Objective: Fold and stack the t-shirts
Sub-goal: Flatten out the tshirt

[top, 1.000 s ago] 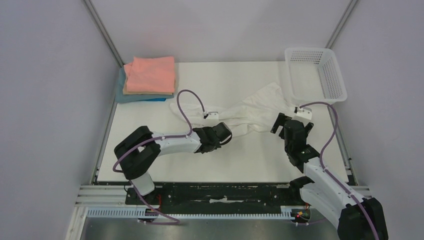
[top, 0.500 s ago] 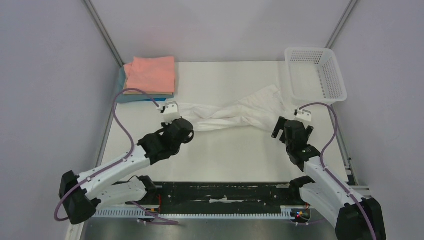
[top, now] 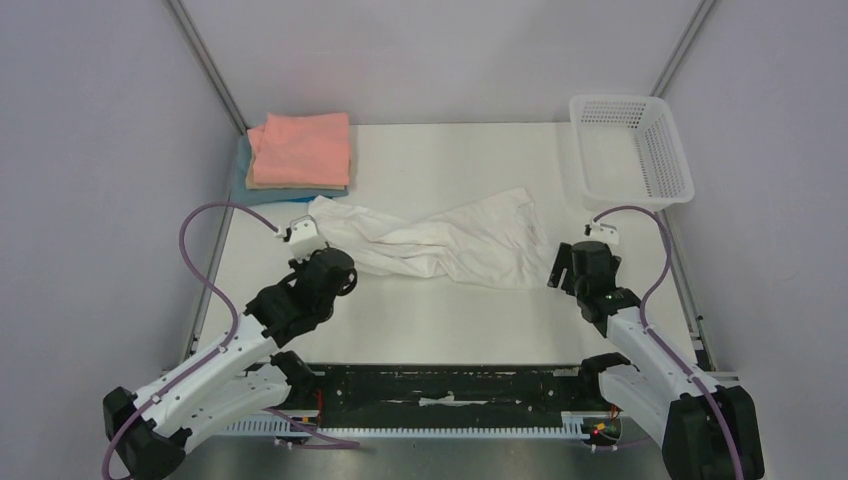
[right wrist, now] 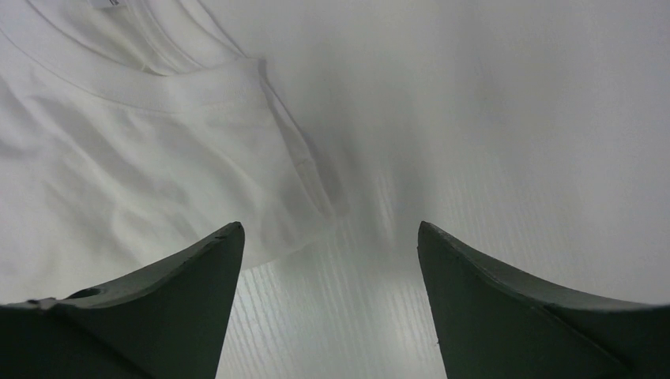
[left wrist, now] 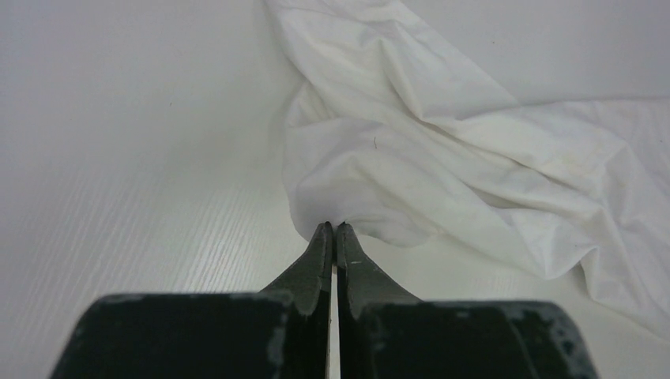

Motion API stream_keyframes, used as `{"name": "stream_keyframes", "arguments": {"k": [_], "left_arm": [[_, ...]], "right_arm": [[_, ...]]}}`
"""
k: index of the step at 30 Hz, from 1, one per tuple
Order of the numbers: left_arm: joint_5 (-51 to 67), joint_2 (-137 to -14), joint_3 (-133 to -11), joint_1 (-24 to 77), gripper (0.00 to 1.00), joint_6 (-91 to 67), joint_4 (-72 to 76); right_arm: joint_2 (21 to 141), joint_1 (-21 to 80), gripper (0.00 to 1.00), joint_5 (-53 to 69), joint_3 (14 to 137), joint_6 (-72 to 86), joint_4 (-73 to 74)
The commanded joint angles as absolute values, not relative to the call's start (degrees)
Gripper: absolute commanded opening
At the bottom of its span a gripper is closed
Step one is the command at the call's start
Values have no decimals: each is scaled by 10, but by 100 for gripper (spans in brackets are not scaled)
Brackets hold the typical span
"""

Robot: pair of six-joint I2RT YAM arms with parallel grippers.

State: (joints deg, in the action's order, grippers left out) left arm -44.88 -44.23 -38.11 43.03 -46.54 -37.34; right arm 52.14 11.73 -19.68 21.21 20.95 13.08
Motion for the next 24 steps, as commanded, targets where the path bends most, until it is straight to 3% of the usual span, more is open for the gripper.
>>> {"name": "stream_keyframes", "arguments": {"k": [1,8,12,14,20,24], "left_arm": [[-470,-437,-368,428,2,-489,-350],[-475,-449,-370,428,2,-488,-347],[-478,-448,-375,427,2,-488,-352],[-481,-444,-381,428,2,-492,-359],[-525,-403,-456,427,2,-418,-367],[-517,-342,-519,427,2,-333,-302]], "right_arm": [[516,113,75,-158,222,181,112],[578,113,60,-98,199,168,4],[627,113,14,-65,226,178,10],[611,113,0,-55,223,179,10],[490,113,0,-23,255,147,21],[398,113,0,-65,310,125,35]]}}
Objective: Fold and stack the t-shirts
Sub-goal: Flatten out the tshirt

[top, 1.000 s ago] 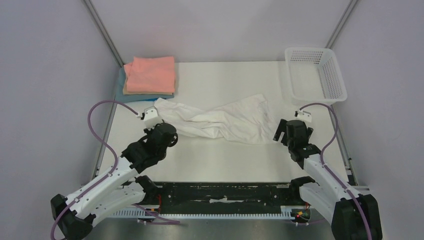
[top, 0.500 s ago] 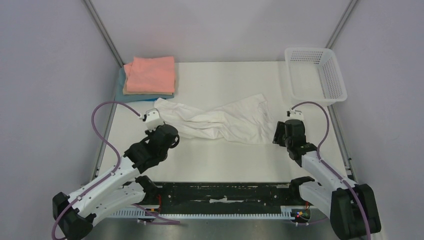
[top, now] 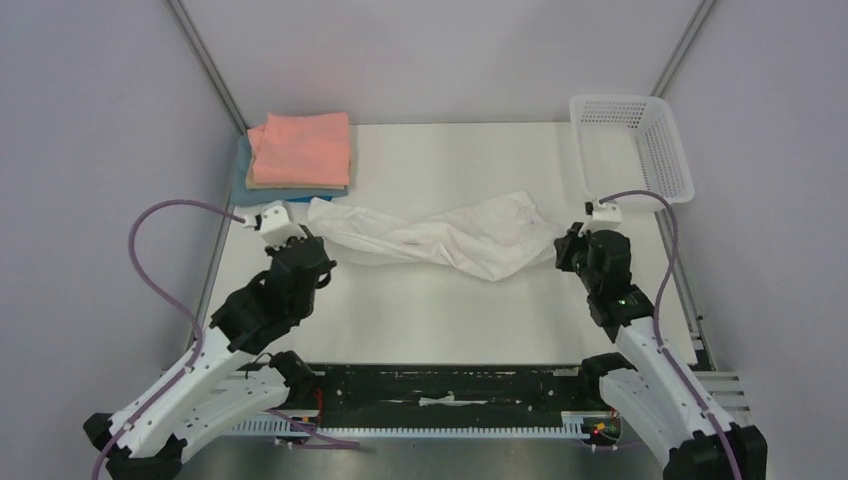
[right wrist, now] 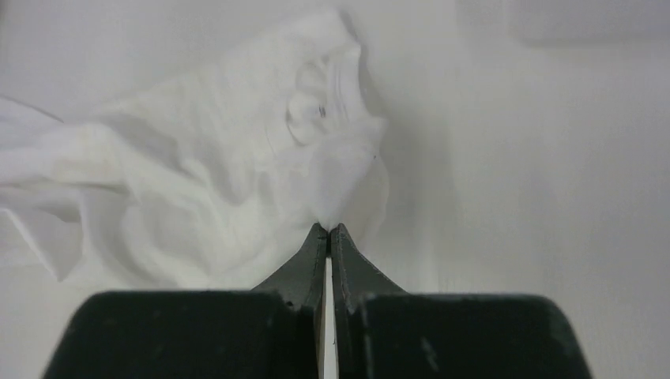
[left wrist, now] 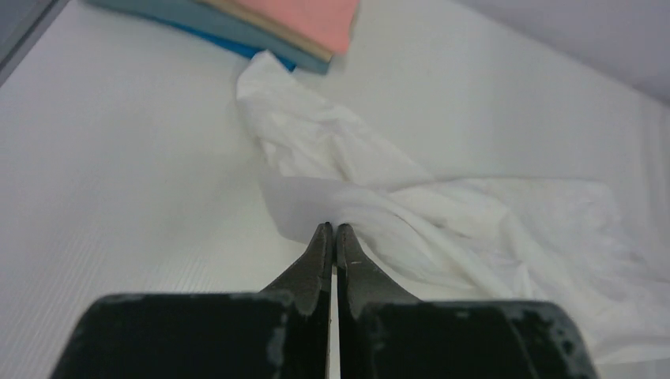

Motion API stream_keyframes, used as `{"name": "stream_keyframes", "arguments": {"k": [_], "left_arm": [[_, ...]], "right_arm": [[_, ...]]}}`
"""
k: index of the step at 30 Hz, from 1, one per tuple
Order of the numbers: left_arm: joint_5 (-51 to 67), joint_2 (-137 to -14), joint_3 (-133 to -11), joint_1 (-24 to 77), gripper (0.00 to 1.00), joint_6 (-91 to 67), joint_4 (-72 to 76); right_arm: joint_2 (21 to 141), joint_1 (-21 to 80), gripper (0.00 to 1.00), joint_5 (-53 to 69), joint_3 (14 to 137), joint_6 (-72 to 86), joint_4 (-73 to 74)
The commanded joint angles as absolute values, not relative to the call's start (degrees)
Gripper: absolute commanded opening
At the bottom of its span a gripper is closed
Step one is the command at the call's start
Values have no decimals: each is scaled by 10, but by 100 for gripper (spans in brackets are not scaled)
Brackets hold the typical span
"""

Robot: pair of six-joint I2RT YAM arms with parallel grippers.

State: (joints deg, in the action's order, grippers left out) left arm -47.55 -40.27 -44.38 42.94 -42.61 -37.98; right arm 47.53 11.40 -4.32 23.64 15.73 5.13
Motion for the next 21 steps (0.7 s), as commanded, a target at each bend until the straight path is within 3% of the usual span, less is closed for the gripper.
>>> {"name": "stream_keyframes", "arguments": {"k": [1,13,21], "left_arm": [[-516,-328,-531,428,2,-296,-268],[-336,-303,-797,428,2,-165,-192],[-377,-332,-805,428,2,-158,-204]], "right_arm": [[377,113,0,-89,334,119,45],[308,113,0,-54,639,107,124],[315,113,0,-37,668,123,169]]}}
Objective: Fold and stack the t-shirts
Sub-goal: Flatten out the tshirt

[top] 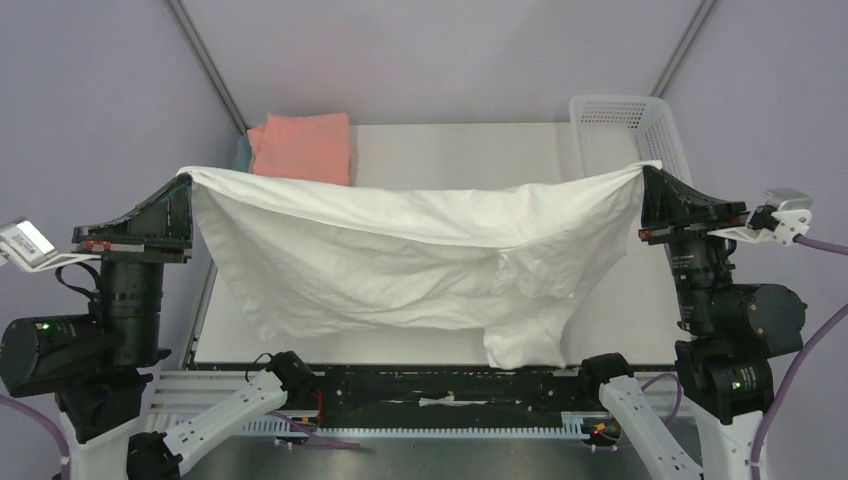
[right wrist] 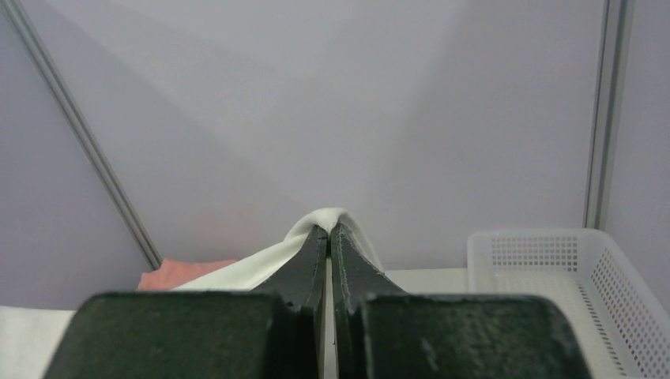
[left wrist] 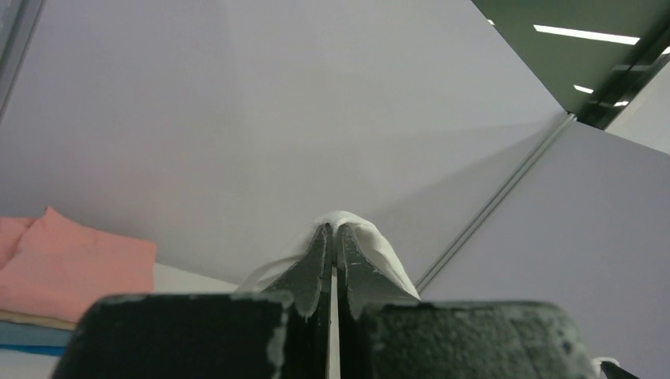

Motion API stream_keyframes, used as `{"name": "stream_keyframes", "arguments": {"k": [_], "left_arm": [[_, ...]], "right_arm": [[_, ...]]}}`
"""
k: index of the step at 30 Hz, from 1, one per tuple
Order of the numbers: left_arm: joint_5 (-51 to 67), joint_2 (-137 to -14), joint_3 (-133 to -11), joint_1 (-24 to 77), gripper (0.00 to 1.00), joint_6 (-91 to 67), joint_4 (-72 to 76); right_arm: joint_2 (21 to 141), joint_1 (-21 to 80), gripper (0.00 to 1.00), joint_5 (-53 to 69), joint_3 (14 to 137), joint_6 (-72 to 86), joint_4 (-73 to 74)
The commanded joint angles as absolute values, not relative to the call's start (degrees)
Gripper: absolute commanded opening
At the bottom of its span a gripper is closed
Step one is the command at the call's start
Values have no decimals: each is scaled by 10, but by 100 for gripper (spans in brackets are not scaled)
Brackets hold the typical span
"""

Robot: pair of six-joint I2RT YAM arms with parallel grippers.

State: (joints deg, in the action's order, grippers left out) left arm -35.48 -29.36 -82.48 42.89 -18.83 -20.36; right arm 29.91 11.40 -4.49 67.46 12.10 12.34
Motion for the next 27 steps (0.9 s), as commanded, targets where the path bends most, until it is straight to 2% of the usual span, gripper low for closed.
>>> {"name": "stream_keyframes", "arguments": {"k": [1,6,8,10,13,18,21,22,23,24,25,27], "left_arm": [[-405,-345,-793,428,2,-158,-202],[-614,-443,-718,426,2,-146,-174],[-649,-486,-681,410,2,-153,-154],[-603,-530,-659,357,2,-213,-181],[-466,-594,-607,255,2,-270,-161],[-369,-714,-543,196,2,-289,-72],[-328,-775,-547,171,2,-307,-73],[-323,-790,-551,165,2,-309,-80],[-320,-806,-555,162,2,-311,-88],[-318,-819,-559,160,2,-313,-98],[-315,-826,-561,158,2,-315,-108],[-298,-835,-559,158,2,-315,-114]], "right_arm": [[322,113,0,-39,654,124,170],[385,113,0,-73,558,135,136],[427,113,0,-91,519,138,99],[481,113,0,-109,493,143,65],[578,113,0,-99,463,144,-9],[759,112,1,-79,482,143,-79],[861,111,7,-64,533,138,-90],[891,112,13,-51,554,136,-88],[912,112,25,-39,573,130,-78],[930,112,48,-26,593,127,-68],[940,111,65,-17,607,122,-49],[934,111,78,-24,608,118,-24]]}}
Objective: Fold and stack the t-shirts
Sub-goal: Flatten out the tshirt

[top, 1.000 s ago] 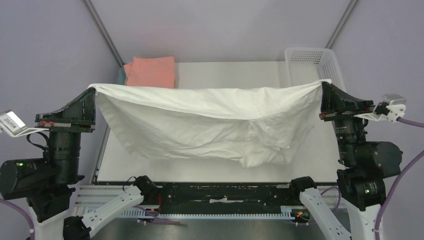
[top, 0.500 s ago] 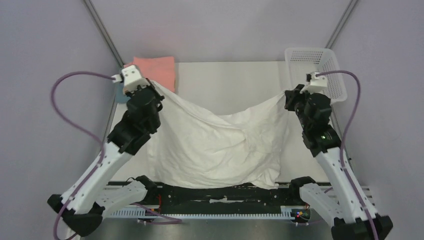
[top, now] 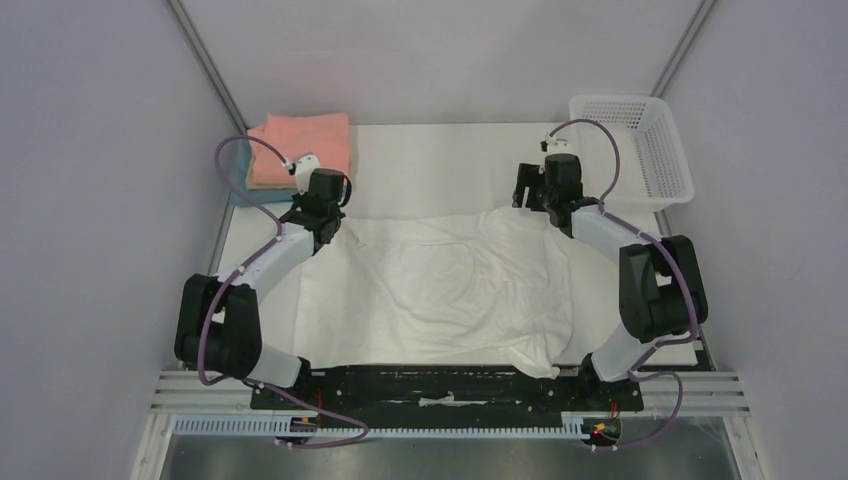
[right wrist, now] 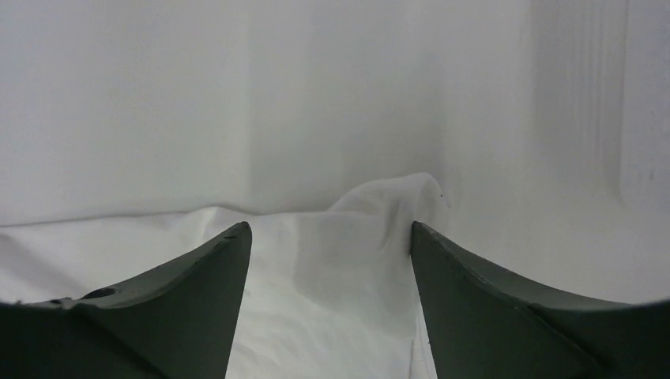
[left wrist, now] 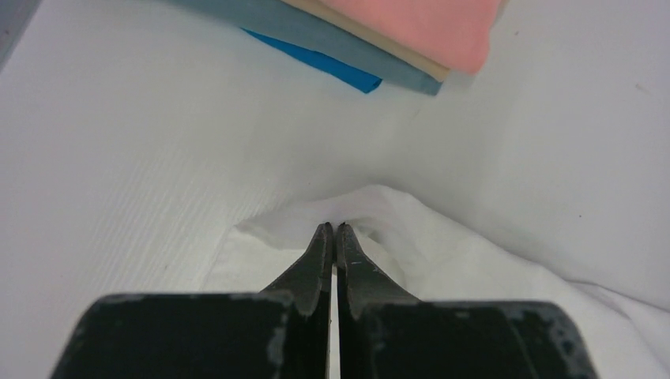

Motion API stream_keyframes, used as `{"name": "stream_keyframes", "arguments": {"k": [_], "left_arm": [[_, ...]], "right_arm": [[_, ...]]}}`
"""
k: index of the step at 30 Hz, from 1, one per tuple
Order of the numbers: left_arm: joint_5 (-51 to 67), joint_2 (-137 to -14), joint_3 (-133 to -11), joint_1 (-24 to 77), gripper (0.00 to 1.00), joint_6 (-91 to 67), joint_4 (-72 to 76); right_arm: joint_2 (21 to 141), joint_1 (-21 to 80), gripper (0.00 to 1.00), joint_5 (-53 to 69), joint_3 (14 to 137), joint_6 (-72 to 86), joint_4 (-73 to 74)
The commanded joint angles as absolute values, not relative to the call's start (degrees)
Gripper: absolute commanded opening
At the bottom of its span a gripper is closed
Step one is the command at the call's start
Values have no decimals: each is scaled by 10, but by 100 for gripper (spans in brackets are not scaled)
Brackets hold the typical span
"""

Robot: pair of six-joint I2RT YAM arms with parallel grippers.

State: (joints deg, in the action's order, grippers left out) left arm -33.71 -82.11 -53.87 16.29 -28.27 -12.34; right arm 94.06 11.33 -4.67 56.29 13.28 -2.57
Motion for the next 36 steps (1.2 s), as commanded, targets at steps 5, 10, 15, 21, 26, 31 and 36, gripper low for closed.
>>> {"name": "stream_keyframes", "arguments": {"k": [5,10,15,21,26,31,36], "left_arm": [[-269,-815,-530,157,2,-338,-119],[-238,-776,-491,158,2,-349,-105],[-222,-757,-469,158,2,-352,-97],[-222,-746,-461,158,2,-352,-101],[-229,-740,-459,157,2,-351,-107],[-231,-733,-456,157,2,-352,-108],[-229,-726,-455,158,2,-352,-109]], "right_arm": [[812,111,98,-38,475,127,22],[684,111,98,76,317,125,29],[648,112,98,111,280,106,43],[685,112,98,120,268,116,31],[720,112,98,111,272,123,32],[723,112,97,93,271,131,42],[708,112,95,198,254,140,6]]}}
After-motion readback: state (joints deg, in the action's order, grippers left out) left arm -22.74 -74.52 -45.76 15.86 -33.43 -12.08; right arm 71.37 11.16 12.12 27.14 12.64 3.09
